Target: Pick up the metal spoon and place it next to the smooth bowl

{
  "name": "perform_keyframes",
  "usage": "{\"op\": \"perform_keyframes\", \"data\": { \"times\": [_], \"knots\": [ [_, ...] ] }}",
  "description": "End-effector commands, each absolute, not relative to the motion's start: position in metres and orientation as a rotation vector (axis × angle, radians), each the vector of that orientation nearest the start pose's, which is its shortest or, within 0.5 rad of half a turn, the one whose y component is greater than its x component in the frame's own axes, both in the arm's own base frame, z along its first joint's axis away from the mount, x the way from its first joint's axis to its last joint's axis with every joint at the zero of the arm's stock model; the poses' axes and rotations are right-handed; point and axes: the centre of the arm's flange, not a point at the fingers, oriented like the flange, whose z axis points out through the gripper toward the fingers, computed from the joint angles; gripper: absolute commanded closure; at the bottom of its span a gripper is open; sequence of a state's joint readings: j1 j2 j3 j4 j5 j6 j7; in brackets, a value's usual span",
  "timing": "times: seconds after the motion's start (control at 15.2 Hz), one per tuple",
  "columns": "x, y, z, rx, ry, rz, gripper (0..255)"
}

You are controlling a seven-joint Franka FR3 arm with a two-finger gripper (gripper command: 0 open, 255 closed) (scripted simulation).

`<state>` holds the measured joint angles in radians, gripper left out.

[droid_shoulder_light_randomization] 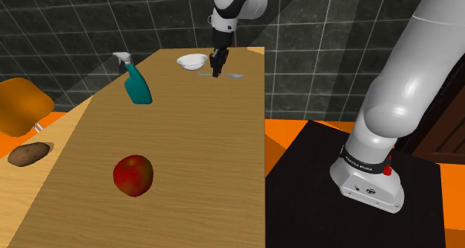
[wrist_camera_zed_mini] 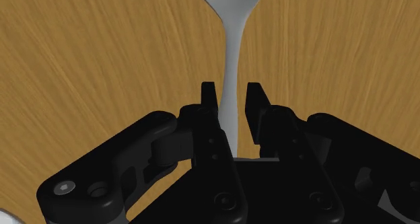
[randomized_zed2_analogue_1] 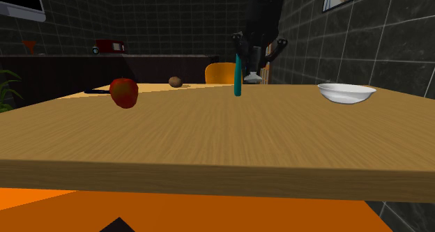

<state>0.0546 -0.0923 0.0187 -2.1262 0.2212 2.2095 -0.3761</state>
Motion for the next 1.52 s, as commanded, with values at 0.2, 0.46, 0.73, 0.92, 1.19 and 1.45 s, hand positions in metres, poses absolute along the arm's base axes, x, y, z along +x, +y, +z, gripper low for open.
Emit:
{"op": "perform_keyframes", "data": {
  "times": [0.2,0.46,0.73,0.92,1.19,1.45],
  "knots": [
    [0.585,0.000,0.469,-2.928,-0.493,-0.300,255],
    [0.622,-0.038,0.469,-2.928,-0.493,-0.300,255],
    [0.659,-0.075,0.469,-2.928,-0.493,-0.300,255],
    [0.687,-0.103,0.469,-2.928,-0.493,-0.300,255],
    [0.716,-0.132,0.464,-2.928,-0.493,-0.300,255],
    [0.716,-0.132,0.443,-2.928,-0.493,-0.300,255]
  ]
}}
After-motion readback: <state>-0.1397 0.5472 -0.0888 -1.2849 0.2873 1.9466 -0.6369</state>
